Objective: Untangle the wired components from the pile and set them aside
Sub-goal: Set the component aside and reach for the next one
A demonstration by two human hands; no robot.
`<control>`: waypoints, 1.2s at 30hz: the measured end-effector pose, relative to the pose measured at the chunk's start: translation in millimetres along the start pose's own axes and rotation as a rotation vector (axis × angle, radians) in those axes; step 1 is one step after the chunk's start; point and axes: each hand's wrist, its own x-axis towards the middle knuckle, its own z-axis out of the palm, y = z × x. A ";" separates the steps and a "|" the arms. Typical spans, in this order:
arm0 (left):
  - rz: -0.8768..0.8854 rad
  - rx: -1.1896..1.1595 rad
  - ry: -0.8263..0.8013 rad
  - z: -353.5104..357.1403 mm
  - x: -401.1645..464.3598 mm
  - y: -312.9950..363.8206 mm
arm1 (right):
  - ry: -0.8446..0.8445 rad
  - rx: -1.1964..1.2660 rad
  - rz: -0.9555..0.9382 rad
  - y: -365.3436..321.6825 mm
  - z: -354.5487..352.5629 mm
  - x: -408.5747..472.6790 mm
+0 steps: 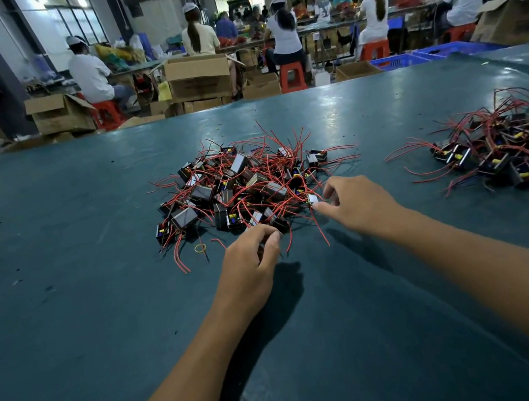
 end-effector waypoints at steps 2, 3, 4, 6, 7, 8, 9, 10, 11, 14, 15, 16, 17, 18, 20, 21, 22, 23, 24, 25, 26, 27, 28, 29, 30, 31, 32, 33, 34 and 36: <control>0.015 0.010 0.004 0.0 0.0 -0.2 | 0.048 -0.029 0.040 -7.4 9.5 6.7; 0.026 0.012 0.000 0.2 -0.4 -0.2 | 0.055 -0.038 0.073 -10.6 13.1 10.5; 0.035 0.010 -0.008 0.5 -0.7 0.1 | 0.048 -0.033 0.109 -12.9 15.9 14.3; 0.049 0.006 -0.010 0.8 -0.8 0.3 | 0.022 0.027 0.162 -16.0 20.8 20.9; 0.052 0.003 0.009 0.8 -0.5 0.4 | 0.008 0.072 0.177 -16.9 22.1 22.3; 0.046 -0.003 0.047 0.5 0.0 0.2 | 0.002 0.110 0.190 -18.0 22.8 22.4; 0.032 -0.011 0.100 0.0 1.2 -0.4 | 0.016 0.125 0.197 -18.9 22.5 21.1; 0.010 -0.023 0.162 -0.7 2.6 -1.3 | 0.082 0.094 0.175 -19.6 22.1 18.7; -0.015 -0.042 0.226 -1.8 4.5 -2.6 | 0.206 0.035 0.095 -21.1 21.3 16.2; -0.140 -0.133 0.386 -4.7 10.3 -7.8 | 0.485 -0.077 -0.383 -39.0 17.7 14.1; -0.182 -0.161 0.420 -5.7 11.5 -9.3 | 0.421 -0.121 -0.487 -48.2 17.2 16.0; -0.212 -0.182 0.440 -6.3 12.5 -10.8 | 0.312 -0.199 -0.530 -57.1 19.3 19.3; -0.233 -0.195 0.450 -6.8 13.0 -12.2 | 0.188 -0.292 -0.524 -65.0 23.1 23.6; -0.247 -0.200 0.453 -7.5 13.5 -13.6 | 0.081 -0.372 -0.489 -70.8 27.3 28.4; -0.269 -0.202 0.449 -9.4 13.7 -16.0 | -0.084 -0.446 -0.402 -76.5 34.1 36.0; -0.280 -0.207 0.450 -10.8 14.0 -17.0 | -0.114 -0.426 -0.385 -77.3 37.3 38.7; -0.290 -0.214 0.454 -12.0 14.5 -17.8 | -0.109 -0.395 -0.389 -77.1 39.6 39.6; -0.297 -0.223 0.458 -13.1 14.8 -18.6 | -0.076 -0.367 -0.404 -76.9 40.5 38.4; -0.302 -0.237 0.463 -13.6 15.3 -19.4 | -0.028 -0.342 -0.426 -76.6 39.8 35.9; -0.305 -0.250 0.468 -13.9 15.2 -19.8 | 0.019 -0.309 -0.447 -76.4 37.5 32.6; -0.302 -0.256 0.473 -13.6 15.3 -20.1 | 0.057 -0.263 -0.460 -76.5 33.6 28.8; -0.296 -0.256 0.475 -13.1 15.1 -20.5 | 0.080 -0.205 -0.459 -76.9 27.7 23.9; -0.293 -0.254 0.477 -12.2 15.3 -20.7 | 0.093 -0.138 -0.448 -77.5 20.1 18.1; -0.292 -0.255 0.479 -11.6 15.5 -21.0 | 0.103 -0.071 -0.427 -77.7 11.5 12.0; -0.292 -0.259 0.481 -10.9 15.8 -21.5 | 0.113 -0.009 -0.389 -77.0 2.9 5.3; -0.293 -0.263 0.484 -10.4 16.0 -21.6 | 0.133 0.053 -0.336 -74.7 -5.3 -1.7; -0.294 -0.271 0.485 -10.1 16.2 -21.6 | 0.166 0.125 -0.273 -70.4 -11.5 -8.6; -0.295 -0.284 0.480 -10.0 15.9 -20.9 | 0.202 0.220 -0.199 -64.1 -15.7 -16.1; -0.296 -0.303 0.474 -9.8 15.6 -19.8 | 0.218 0.356 -0.117 -56.1 -17.6 -24.1; -0.284 -0.343 0.461 -11.9 14.7 -16.6 | 0.121 0.709 0.050 -42.1 -15.6 -40.8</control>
